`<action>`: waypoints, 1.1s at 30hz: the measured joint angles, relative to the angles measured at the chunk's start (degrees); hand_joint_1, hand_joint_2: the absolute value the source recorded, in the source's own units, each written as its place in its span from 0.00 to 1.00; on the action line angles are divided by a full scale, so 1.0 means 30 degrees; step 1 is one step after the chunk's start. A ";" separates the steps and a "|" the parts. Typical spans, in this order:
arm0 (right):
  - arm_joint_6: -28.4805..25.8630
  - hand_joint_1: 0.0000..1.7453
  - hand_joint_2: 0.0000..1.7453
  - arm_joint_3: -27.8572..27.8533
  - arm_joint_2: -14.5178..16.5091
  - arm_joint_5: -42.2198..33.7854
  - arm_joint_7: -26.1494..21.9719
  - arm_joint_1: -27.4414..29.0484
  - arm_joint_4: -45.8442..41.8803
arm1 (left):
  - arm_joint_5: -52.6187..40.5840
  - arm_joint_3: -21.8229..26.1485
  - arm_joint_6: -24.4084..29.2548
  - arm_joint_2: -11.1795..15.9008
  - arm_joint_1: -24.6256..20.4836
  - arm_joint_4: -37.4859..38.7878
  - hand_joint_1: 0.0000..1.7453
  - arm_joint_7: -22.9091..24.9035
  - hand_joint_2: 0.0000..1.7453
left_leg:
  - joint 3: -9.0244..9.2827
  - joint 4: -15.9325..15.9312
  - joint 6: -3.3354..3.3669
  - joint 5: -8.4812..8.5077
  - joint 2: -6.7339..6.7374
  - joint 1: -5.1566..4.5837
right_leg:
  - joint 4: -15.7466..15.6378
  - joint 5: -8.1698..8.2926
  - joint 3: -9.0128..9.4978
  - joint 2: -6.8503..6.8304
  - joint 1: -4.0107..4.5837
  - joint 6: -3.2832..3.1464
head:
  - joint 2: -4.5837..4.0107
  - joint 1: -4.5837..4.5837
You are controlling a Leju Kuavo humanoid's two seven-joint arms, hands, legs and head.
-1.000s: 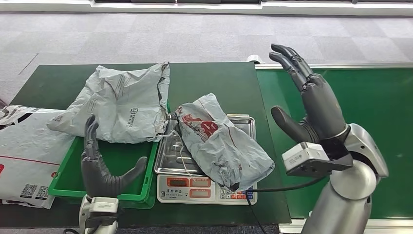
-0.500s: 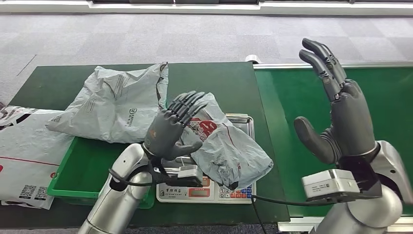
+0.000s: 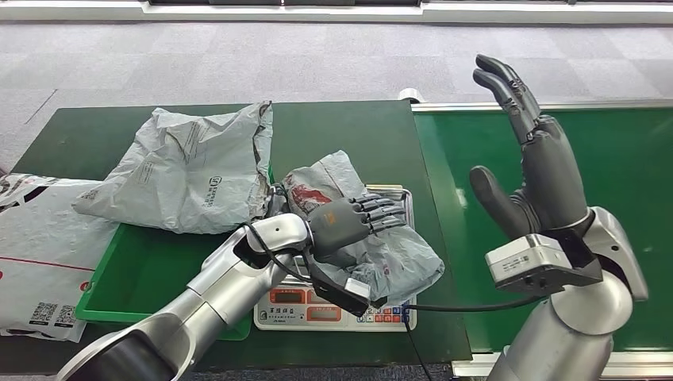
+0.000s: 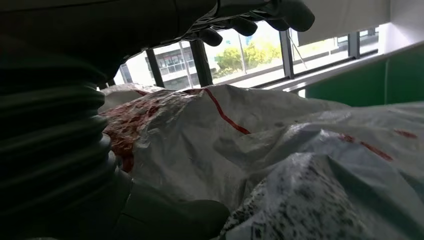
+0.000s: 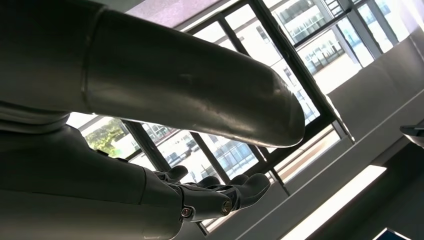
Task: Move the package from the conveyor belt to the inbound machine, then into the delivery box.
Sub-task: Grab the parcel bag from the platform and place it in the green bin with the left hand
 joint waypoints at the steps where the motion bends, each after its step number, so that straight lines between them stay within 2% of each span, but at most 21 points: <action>1: 0.0000 0.00 0.00 0.0000 0.0002 -0.0027 0.0000 -0.0001 0.0036 | 0.0077 -0.0319 -0.0100 -0.0087 -0.0247 0.0524 0.00 -0.0144 1.00 | -0.0003 0.0000 0.0000 0.0000 0.0000 0.0000 | 0.0000 0.0000 -0.0002 0.0000 0.0000 0.0000 | 0.0000 0.0000; 8: 0.0000 0.00 0.00 0.0000 0.0006 -0.0288 0.0000 0.0001 0.0162 | 0.0443 -0.1966 -0.0420 -0.0559 -0.1616 0.2824 0.00 -0.0592 1.00 | -0.0012 -0.0001 0.0001 -0.0001 -0.0002 0.0000 | 0.0000 -0.0002 -0.0002 -0.0003 -0.0001 0.0001 | 0.0000 0.0000; 21: 0.0000 0.00 0.00 0.0000 0.0006 -0.0313 0.0000 0.0002 0.0169 | 0.0490 -0.2533 -0.0424 -0.0754 -0.2081 0.3803 0.00 -0.0623 1.00 | -0.0007 -0.0002 0.0000 0.0000 -0.0005 0.0000 | 0.0001 -0.0001 0.0006 -0.0004 0.0000 0.0001 | 0.0000 0.0000; 22: 0.0000 0.00 0.00 0.0000 0.0006 -0.0308 0.0000 0.0002 0.0171 | 0.0492 -0.2549 -0.0433 -0.0767 -0.2099 0.3836 0.03 -0.0627 1.00 | -0.0007 -0.0002 0.0000 0.0000 -0.0005 0.0000 | 0.0001 -0.0001 0.0006 -0.0004 0.0000 0.0001 | 0.0000 0.0000; 25: 0.0000 0.00 0.00 -0.0011 0.0006 -0.0249 0.0000 0.0004 0.0177 | 0.0500 -0.2688 -0.0679 -0.0796 -0.2232 0.3956 0.78 -0.0709 1.00 | -0.0005 -0.0002 0.0000 0.0001 -0.0007 0.0000 | 0.0001 -0.0001 0.0007 -0.0004 -0.0001 0.0001 | 0.0000 0.0000; 26: 0.0000 0.00 0.00 -0.0016 0.0006 -0.0238 0.0000 0.0009 0.0175 | 0.0537 -0.2781 -0.0863 -0.0803 -0.2308 0.4007 1.00 -0.0792 1.00 | -0.0005 -0.0002 0.0000 0.0001 -0.0007 0.0000 | 0.0001 -0.0001 0.0008 -0.0004 -0.0001 0.0001 | 0.0000 0.0000; 33: 0.0000 0.00 0.00 -0.0022 0.0006 -0.0286 0.0000 0.0200 0.0175 | 0.1445 -0.3249 -0.1444 -0.0772 -0.2677 0.4291 1.00 -0.1219 1.00 | -0.0012 -0.0001 -0.0002 0.0007 -0.0014 0.0000 | 0.0002 0.0000 0.0009 -0.0006 -0.0002 0.0001 | 0.0000 0.0002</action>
